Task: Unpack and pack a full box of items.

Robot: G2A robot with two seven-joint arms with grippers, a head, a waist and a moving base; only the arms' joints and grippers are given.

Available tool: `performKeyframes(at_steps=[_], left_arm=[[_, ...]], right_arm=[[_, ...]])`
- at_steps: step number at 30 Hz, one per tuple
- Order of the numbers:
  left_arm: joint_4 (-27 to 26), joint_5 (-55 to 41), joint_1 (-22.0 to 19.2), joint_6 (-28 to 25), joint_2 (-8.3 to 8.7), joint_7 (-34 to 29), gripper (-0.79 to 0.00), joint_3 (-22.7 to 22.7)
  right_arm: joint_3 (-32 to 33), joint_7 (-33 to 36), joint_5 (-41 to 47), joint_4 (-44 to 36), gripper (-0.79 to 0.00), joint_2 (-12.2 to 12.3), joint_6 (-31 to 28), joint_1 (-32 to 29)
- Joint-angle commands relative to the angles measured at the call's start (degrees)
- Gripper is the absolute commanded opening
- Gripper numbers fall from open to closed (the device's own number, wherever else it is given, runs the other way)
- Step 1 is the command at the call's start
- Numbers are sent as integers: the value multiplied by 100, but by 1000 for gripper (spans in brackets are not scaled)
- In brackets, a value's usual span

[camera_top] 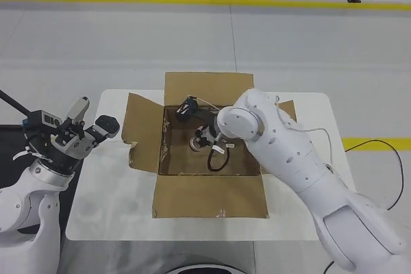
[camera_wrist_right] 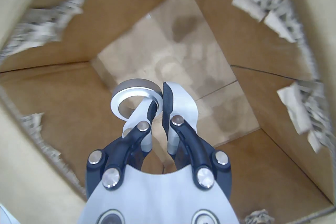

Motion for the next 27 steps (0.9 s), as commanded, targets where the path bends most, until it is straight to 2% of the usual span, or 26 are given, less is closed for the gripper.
performKeyframes(at_steps=[1, 6, 12, 17, 27], left_arm=[[0, 0, 0, 0, 0, 0, 0, 0], [0, 0, 0, 0, 0, 0, 0, 0], [0, 0, 0, 0, 0, 0, 0, 0], [0, 0, 0, 0, 0, 0, 0, 0], [0, 0, 0, 0, 0, 0, 0, 0]], right_arm=[[582, 179, -114, -1107, -785, 252, 84, -574], [1635, 314, -176, -2900, -785, 622, -144, -1678], [2450, 141, 191, -3891, -785, 819, -491, -2301], [3066, -157, 685, -4419, -785, 941, -991, -2629], [4081, -744, 1714, -4832, -785, 1156, -1978, -3221]])
